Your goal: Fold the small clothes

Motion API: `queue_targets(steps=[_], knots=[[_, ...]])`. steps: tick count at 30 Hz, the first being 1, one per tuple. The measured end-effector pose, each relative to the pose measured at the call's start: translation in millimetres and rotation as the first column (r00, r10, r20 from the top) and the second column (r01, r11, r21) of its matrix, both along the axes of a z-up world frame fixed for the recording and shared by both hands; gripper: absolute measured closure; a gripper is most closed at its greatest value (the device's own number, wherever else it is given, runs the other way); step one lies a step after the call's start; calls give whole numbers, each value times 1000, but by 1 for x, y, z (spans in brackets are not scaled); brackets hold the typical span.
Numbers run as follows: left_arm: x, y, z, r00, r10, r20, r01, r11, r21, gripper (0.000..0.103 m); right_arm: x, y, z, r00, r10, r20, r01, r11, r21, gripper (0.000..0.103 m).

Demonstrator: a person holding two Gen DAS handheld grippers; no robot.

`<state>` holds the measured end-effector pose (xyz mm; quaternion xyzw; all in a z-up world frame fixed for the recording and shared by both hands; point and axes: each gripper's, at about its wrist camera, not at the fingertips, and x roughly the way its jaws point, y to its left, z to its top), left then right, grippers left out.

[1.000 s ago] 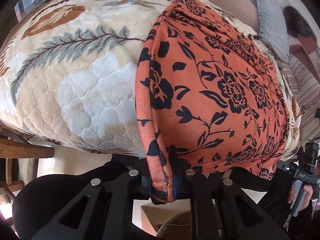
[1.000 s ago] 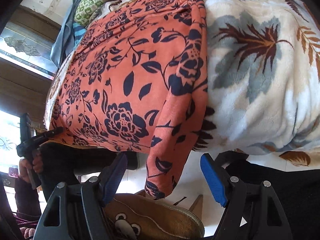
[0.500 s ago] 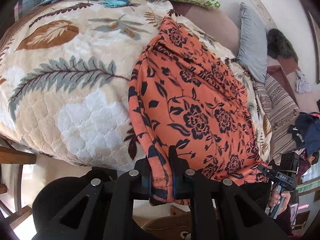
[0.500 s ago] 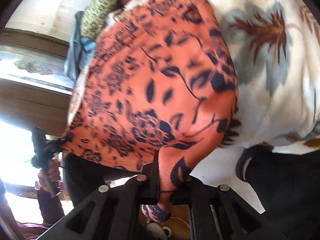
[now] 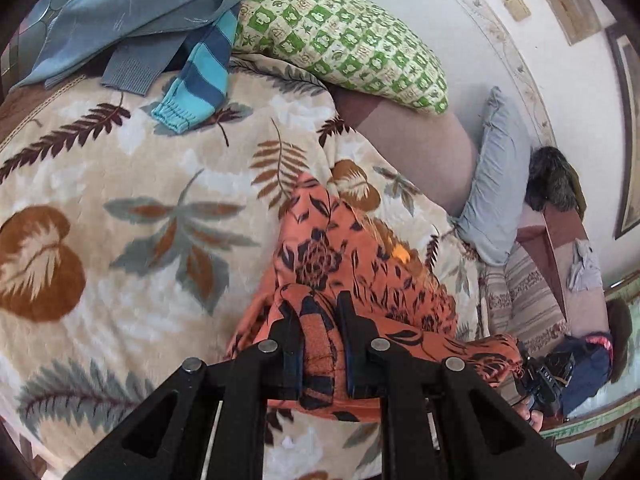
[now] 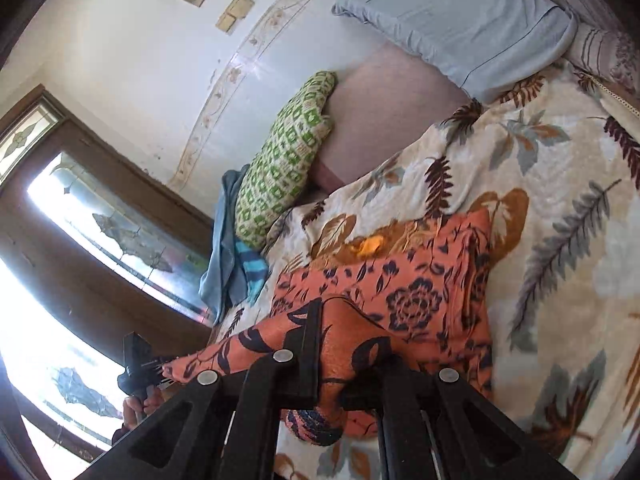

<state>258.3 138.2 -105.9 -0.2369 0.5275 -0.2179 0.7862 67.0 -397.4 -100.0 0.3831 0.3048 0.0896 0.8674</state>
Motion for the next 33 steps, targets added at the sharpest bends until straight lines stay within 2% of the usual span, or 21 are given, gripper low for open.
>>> queue_targets(steps=[4, 8, 10, 13, 15, 16, 17, 18, 19, 20, 21, 23, 25, 26, 27, 29, 31, 33], knots=[[79, -43, -26, 999, 3, -50, 0, 998, 67, 88, 69, -38, -30, 996, -74, -43, 76, 995, 67, 98], [136, -75, -64, 998, -2, -67, 6, 998, 64, 87, 125, -72, -83, 985, -112, -131, 137, 970, 203, 97], [151, -78, -86, 995, 25, -101, -21, 999, 41, 85, 141, -85, -112, 978, -128, -167, 169, 950, 263, 96], [154, -59, -109, 989, 84, -121, -94, 993, -76, 76, 144, -102, -153, 976, -135, -171, 194, 898, 395, 92], [146, -34, -116, 983, 155, -103, -171, 970, -174, 67, 145, -112, -174, 973, -103, -208, 192, 860, 473, 85], [140, -19, -117, 971, 219, -93, -234, 951, -204, 50, 143, -118, -179, 971, -98, -220, 199, 839, 506, 69], [133, -3, -115, 955, 288, -78, -298, 921, -252, 39, 136, -125, -181, 973, -120, -199, 212, 808, 549, 44], [122, 13, -112, 934, 352, -62, -353, 882, -313, 39, 127, -132, -180, 973, -158, -166, 226, 774, 591, 34], [109, 25, -107, 910, 410, -53, -401, 845, -354, 39, 117, -137, -175, 969, -200, -147, 248, 759, 602, 29], [96, 32, -99, 892, 452, -34, -432, 826, -364, 38, 109, -140, -166, 963, -231, -136, 267, 770, 579, 28], [83, 32, -88, 887, 461, 6, -431, 834, -344, 37, 103, -140, -152, 962, -248, -117, 271, 798, 538, 28], [62, 19, -69, 900, 431, 74, -399, 879, -259, 35, 99, -127, -119, 969, -232, -86, 247, 880, 405, 28], [41, -4, -63, 918, 387, 87, -363, 908, -209, 35, 104, -94, -85, 984, -168, -61, 178, 960, 218, 28], [32, -20, -64, 932, 354, 82, -332, 922, -201, 34, 110, -73, -72, 991, -122, -60, 129, 984, 126, 30], [23, -36, -67, 943, 325, 79, -306, 934, -184, 34, 116, -49, -63, 995, -70, -65, 74, 996, 50, 31], [11, -67, -78, 959, 274, 77, -265, 958, -112, 34, 127, 2, -59, 993, 32, -113, -39, 997, -66, 40], [5, -90, -88, 967, 239, 91, -239, 971, -11, 34, 138, 48, -70, 976, 82, -200, -117, 978, -173, 45], [4, -104, -97, 968, 213, 134, -228, 968, 108, 35, 150, 83, -88, 952, 122, -279, -200, 942, -271, 49]])
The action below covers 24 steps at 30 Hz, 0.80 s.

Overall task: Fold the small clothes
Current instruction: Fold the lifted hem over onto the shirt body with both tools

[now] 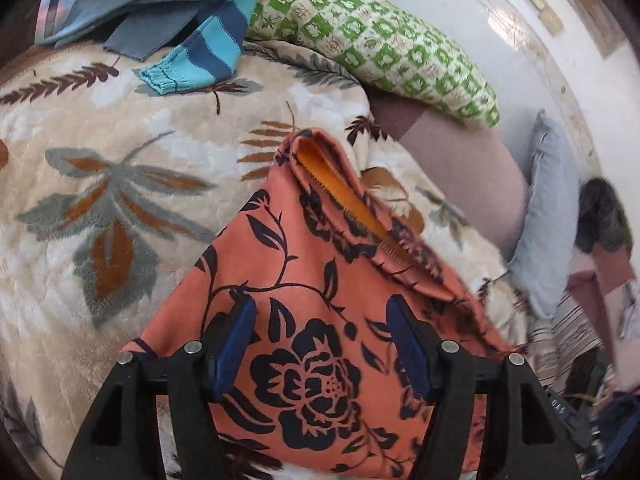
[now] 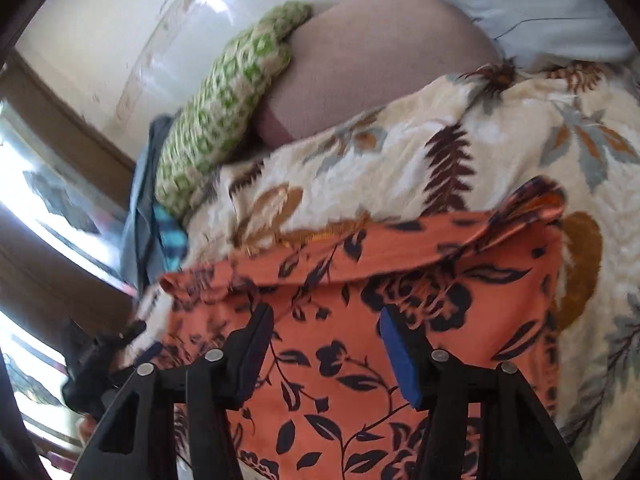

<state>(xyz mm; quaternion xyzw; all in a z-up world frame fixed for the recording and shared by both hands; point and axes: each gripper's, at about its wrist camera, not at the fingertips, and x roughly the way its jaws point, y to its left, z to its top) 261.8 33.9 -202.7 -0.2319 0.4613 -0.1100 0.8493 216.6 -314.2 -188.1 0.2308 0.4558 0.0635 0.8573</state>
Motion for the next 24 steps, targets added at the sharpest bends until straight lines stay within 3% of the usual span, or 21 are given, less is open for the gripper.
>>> queue_targets(steps=[1, 6, 9, 11, 13, 16, 20, 24], knots=[[1, -4, -4, 1000, -3, 12, 3, 999, 40, 35, 4, 9, -10, 999, 22, -36, -23, 999, -36, 55], [3, -11, -7, 998, -26, 57, 18, 990, 138, 35, 72, 17, -34, 986, -31, -165, 12, 993, -117, 55], [10, -7, -10, 998, -23, 53, 17, 993, 121, 35, 117, -1, -26, 975, -134, -178, 107, 982, -153, 55], [12, -3, -9, 999, -17, 44, 12, 995, 97, 35, 134, -7, -9, 977, -166, -135, 151, 982, -114, 55], [12, 0, -7, 999, -7, 36, 5, 998, 67, 35, 135, 5, 10, 988, -124, -88, 117, 989, -85, 55], [10, 8, -1, 999, 20, 43, -23, 998, 66, 35, 136, 57, 22, 997, 43, -63, -46, 998, -49, 55], [4, 24, 2, 994, 100, 53, -107, 982, 154, 35, 149, 134, 6, 974, 197, -111, -195, 980, 25, 55], [13, 28, -29, 993, 91, -72, -73, 972, 223, 34, 181, 181, -33, 966, 178, -189, -197, 977, -86, 55]])
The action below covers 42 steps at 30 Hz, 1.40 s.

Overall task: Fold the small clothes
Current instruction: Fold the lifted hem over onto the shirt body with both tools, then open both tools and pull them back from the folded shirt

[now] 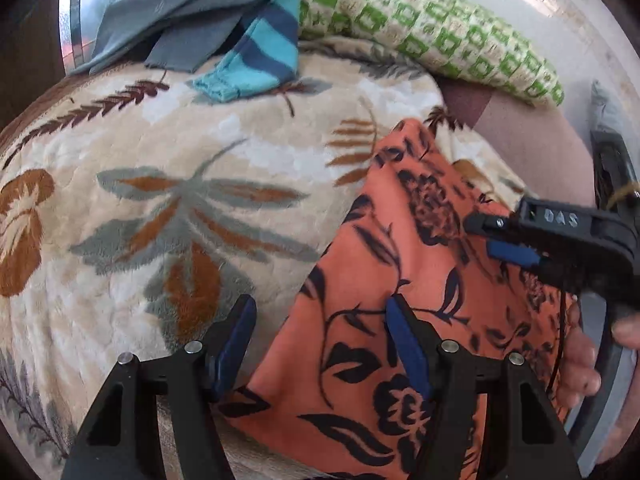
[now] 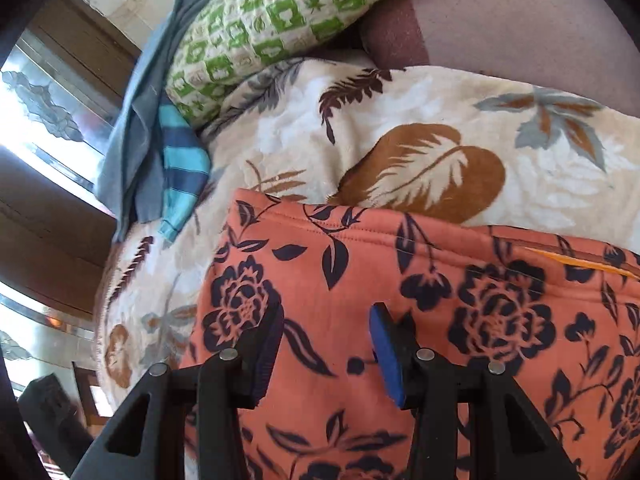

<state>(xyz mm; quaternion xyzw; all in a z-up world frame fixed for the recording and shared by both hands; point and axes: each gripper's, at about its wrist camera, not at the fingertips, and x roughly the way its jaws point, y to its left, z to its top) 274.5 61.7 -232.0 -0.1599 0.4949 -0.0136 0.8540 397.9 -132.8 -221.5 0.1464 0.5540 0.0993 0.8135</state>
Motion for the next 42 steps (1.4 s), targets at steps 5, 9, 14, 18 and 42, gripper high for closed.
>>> queue_targets(steps=[5, 9, 14, 18, 42], knots=[[-3, 1, 7, 999, 1, 47, -3, 999, 48, 33, 8, -25, 0, 991, -136, -12, 136, 985, 110, 55], [-6, 5, 17, 995, 45, 89, -48, 999, 27, 33, -43, -59, 34, 989, -119, 83, 114, 991, 65, 55], [-23, -23, 47, 966, -29, 255, 3, 995, 104, 33, -132, -127, 59, 971, -197, 133, 193, 980, 41, 55], [-31, -58, 51, 940, -164, 298, 109, 976, 191, 29, -199, -174, 54, 941, -299, 161, 306, 952, -16, 55], [-28, -96, -1, 944, -312, 109, 261, 906, 334, 0, -268, -215, -10, 905, -413, 105, 404, 909, 98, 76]])
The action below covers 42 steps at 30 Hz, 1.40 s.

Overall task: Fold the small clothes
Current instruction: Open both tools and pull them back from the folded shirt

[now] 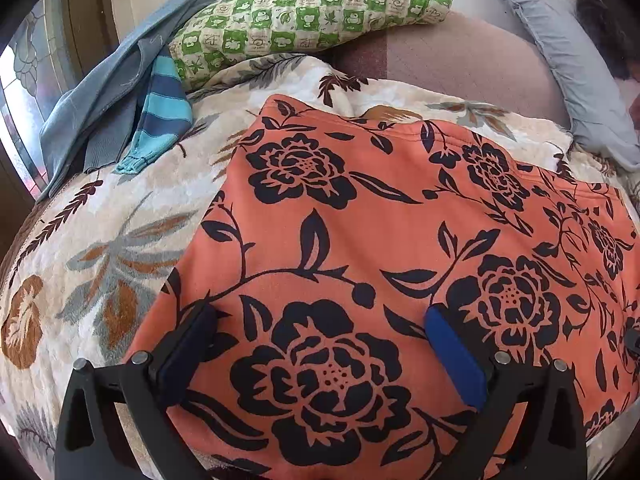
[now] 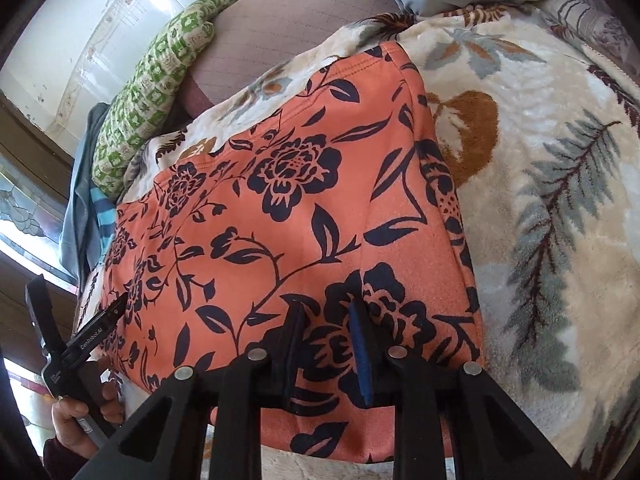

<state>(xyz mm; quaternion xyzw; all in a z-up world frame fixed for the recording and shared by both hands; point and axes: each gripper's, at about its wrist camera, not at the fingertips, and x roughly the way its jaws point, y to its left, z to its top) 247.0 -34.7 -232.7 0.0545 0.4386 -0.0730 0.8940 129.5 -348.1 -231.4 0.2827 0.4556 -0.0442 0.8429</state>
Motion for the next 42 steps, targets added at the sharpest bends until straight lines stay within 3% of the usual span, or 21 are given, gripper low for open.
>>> queue_targets(steps=[3, 6, 9, 12, 14, 16, 19, 20, 22, 24, 28, 32, 42], knots=[[-16, 2, 10, 1000, 23, 18, -24, 1000, 21, 0, 1, 0, -1, 1000, 4, 6, -4, 1000, 2, 76], [-51, 4, 26, 992, 64, 107, -66, 998, 15, 0, -1, 3, 3, 1000, 2, 7, -2, 1000, -30, 76], [-88, -4, 28, 985, 18, 172, -31, 997, 77, 0, -2, 9, 16, 1000, -10, 21, 11, 998, -66, 76], [-96, -13, 16, 992, -38, 122, 20, 988, 152, 0, -8, 14, 32, 994, -2, 105, 8, 998, -59, 76], [-91, -8, 10, 996, -12, 88, -3, 987, 159, 0, -8, 14, 32, 996, -8, 92, 14, 998, -67, 76], [-87, 2, 6, 999, 31, 45, -36, 994, 105, 0, 0, 11, 9, 1000, -1, -30, 0, 999, -39, 76], [-83, 18, -11, 994, 59, -92, -61, 998, -18, 0, -3, 13, 13, 1000, 18, -5, -18, 998, -58, 76], [-86, 21, -11, 996, 57, -70, -60, 997, -40, 0, -6, 16, 16, 1000, 23, 2, -22, 996, -83, 76], [-92, 16, -13, 997, 39, -66, -39, 999, 5, 0, -13, 18, 22, 1000, 2, 17, -1, 995, -99, 76], [-99, 13, -13, 998, 28, -49, -27, 999, 21, 0, -21, 18, 32, 998, -8, 68, 14, 996, -90, 76], [-108, 13, -7, 997, 17, -77, -12, 998, 59, 0, -44, 30, 65, 979, 15, 202, 22, 983, -181, 76], [-125, 14, 13, 1000, 1, 0, -1, 995, 98, 0, -73, 41, 91, 949, 47, 310, 24, 975, -221, 76], [-172, 1, 97, 973, -106, 206, 101, 994, 34, 0, -129, 61, 113, 907, 93, 411, 24, 963, -270, 76]])
